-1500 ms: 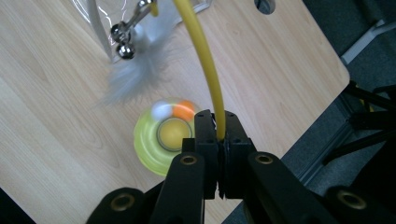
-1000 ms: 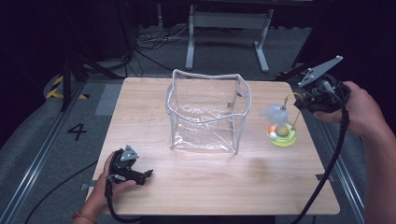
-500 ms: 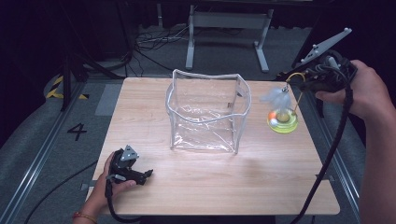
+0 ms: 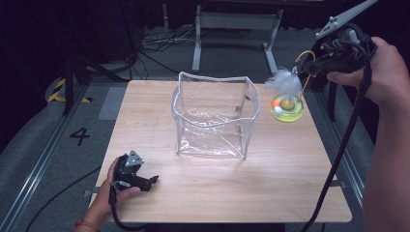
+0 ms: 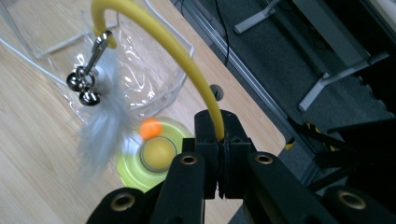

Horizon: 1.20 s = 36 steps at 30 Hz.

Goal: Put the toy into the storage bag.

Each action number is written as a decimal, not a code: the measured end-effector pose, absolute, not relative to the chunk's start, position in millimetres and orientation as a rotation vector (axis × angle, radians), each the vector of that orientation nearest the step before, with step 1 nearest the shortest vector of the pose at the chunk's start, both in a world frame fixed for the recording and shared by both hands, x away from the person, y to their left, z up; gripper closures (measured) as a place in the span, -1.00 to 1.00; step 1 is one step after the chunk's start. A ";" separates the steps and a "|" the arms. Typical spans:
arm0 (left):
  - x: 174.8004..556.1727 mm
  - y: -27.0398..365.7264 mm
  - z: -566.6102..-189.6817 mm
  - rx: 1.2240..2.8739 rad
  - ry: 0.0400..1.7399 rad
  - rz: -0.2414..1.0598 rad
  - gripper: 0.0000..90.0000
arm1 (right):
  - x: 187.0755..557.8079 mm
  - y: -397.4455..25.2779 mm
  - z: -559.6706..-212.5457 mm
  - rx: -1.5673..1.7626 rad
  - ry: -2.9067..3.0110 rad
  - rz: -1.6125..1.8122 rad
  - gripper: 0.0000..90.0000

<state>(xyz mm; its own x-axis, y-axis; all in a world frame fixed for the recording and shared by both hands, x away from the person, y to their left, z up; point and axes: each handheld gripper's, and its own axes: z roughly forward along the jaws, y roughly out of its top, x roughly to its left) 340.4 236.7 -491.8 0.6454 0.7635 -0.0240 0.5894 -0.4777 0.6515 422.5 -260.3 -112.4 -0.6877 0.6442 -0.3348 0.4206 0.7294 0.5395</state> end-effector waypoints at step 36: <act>340.2 236.9 -491.5 2.233 1.050 0.362 -0.99 | 456.5 -155.4 -101.9 0.644 2.506 0.583 0.96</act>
<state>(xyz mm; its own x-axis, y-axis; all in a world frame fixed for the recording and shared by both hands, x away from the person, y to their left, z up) 340.2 236.9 -491.5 0.6436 0.7651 -0.0203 0.5901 -0.4790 0.6499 456.5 -155.4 -101.9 -0.7716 0.5350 -0.3441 0.3283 0.7983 0.5049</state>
